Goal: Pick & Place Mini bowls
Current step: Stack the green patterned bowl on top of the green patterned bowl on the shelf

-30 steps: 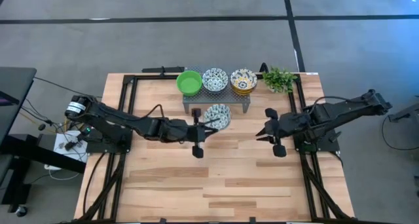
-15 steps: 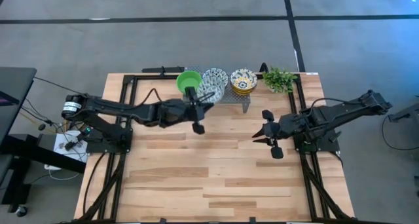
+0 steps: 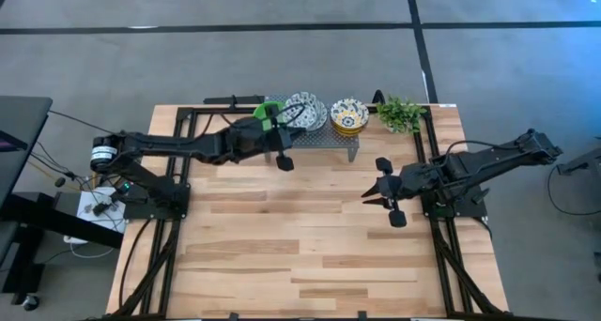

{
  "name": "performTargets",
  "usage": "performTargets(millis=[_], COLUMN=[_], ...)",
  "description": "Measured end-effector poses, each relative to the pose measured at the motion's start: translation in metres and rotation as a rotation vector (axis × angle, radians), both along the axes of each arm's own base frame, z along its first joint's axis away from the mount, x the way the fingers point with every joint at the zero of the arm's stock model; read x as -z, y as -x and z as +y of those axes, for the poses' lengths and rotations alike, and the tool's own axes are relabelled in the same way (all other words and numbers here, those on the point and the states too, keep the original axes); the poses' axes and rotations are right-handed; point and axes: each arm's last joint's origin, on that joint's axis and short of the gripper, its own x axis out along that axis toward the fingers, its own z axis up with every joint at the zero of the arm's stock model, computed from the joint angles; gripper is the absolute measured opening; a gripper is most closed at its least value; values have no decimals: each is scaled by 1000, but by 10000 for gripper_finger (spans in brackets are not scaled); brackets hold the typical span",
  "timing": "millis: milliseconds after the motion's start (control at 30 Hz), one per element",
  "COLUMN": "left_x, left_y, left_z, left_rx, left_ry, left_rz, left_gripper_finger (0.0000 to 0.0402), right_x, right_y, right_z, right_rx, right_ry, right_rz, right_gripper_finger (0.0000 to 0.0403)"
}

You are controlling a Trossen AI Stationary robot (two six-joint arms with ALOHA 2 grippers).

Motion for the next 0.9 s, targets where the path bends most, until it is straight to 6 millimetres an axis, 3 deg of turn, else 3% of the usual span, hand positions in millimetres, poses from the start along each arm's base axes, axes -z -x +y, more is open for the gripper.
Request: performTargets(millis=[400, 600, 733, 900], left_x=[0, 12, 23, 22], left_y=[2, -6, -11, -11], left_z=[14, 19, 27, 27], left_rx=[8, 3, -26, -22], left_ry=[13, 17, 19, 16], left_rz=[-9, 18, 42, 31], left_gripper_finger=[8, 8, 8, 8], right_x=[-2, -2, 1, 9], right_y=[-1, -4, -12, -25], right_z=[0, 0, 1, 5], right_rx=[-10, 17, 49, 46], right_ry=[9, 23, 43, 56], right_rz=[-25, -42, -44, -19], right_gripper_finger=[70, 70, 70, 70])
